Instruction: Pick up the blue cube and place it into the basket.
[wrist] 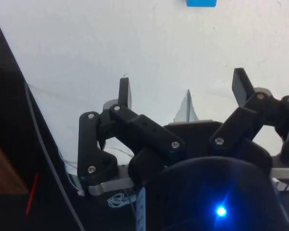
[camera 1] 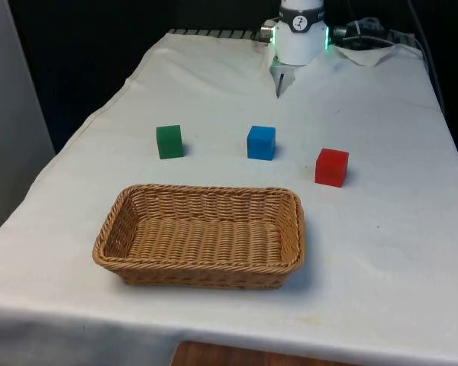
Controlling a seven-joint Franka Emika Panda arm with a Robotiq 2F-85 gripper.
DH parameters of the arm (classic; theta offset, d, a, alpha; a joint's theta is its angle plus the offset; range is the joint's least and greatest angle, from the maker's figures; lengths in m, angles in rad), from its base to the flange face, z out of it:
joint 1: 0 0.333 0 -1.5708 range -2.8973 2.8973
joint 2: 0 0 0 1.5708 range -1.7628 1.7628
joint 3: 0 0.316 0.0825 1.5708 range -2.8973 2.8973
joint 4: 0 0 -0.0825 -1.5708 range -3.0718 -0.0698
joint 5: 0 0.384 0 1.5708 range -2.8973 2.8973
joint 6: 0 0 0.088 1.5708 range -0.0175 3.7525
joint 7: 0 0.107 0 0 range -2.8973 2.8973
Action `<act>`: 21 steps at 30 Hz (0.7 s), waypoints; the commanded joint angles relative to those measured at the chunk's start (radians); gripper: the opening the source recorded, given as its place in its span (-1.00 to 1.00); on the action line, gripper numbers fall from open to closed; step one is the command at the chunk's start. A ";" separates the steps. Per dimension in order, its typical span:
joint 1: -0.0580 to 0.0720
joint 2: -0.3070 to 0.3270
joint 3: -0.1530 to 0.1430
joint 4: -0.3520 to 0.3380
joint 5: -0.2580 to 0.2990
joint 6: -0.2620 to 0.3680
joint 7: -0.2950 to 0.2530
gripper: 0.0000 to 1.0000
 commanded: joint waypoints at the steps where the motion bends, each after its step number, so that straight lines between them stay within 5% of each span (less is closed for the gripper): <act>1: 0.000 -0.002 -0.001 -0.003 0.000 0.000 0.000 1.00; 9: 0.000 -0.041 -0.001 -0.062 -0.010 0.020 0.000 1.00; 21: 0.001 -0.117 0.003 -0.192 -0.066 0.146 0.029 1.00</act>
